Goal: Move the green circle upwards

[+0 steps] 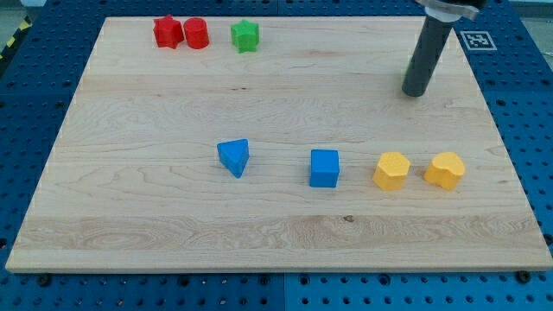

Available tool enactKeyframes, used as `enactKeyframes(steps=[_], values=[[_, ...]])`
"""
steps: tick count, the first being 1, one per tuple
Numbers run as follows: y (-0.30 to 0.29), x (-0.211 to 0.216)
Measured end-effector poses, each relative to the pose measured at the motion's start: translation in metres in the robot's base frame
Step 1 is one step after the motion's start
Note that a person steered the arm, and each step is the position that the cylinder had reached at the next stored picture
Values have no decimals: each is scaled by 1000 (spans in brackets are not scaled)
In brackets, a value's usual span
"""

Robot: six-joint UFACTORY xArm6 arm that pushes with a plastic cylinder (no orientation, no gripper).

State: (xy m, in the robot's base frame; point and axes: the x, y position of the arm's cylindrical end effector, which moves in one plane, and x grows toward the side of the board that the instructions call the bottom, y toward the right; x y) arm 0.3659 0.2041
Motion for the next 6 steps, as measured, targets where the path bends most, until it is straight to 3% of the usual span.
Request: enactKeyframes(steps=[4,6], values=[[29,-66],[73,-108]])
